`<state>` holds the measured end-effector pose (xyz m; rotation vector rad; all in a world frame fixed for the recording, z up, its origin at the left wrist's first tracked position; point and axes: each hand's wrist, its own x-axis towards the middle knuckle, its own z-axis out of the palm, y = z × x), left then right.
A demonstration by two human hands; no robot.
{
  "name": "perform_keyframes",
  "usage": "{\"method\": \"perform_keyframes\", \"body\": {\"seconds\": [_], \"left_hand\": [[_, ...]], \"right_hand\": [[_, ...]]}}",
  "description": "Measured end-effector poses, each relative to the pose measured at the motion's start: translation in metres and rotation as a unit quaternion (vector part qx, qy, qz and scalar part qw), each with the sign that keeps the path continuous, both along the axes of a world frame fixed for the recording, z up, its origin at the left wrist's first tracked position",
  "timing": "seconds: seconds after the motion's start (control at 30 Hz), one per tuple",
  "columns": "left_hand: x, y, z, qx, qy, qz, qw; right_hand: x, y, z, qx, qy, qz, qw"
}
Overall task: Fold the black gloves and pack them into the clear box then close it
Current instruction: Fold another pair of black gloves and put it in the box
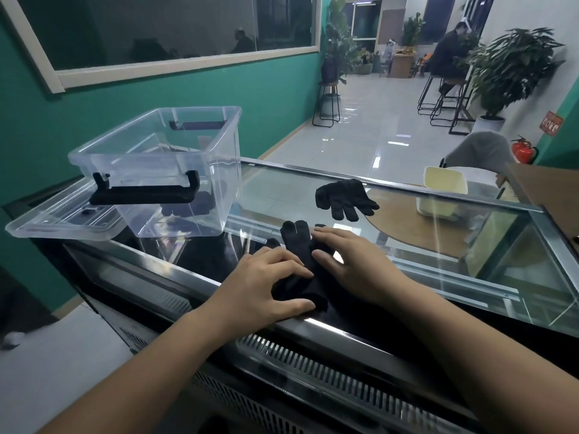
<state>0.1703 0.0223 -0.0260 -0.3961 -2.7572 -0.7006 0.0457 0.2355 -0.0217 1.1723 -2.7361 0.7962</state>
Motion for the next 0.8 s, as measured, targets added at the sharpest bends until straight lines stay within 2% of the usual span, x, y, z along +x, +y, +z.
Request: {"method": "perform_keyframes", "body": {"seconds": [0.13,0.33,0.47,0.57,0.8], "left_hand": [[-0.009,-0.005,-0.001,-0.033,0.041,0.024,0.998],[-0.028,-0.015,-0.007,-0.068,0.117,0.040,0.990],[-0.029,-0.010,-0.006,-0.035,0.146,0.064,0.987],[-0.025,-0.009,-0.004,0.005,0.111,0.062,0.992],[-0.023,-0.012,-0.001,0.091,0.086,0.082,0.989]], "right_hand": [[0.009,0.001,0.004,-0.096,0.011,0.090,0.991],[0.013,-0.001,0.004,-0.057,-0.031,0.131,0.989],[0.008,-0.004,-0.005,-0.049,-0.013,0.127,0.991],[0.004,-0.008,-0.009,-0.073,0.017,0.101,0.992],[0.005,-0.013,-0.007,-0.116,-0.015,0.038,0.992]]}}
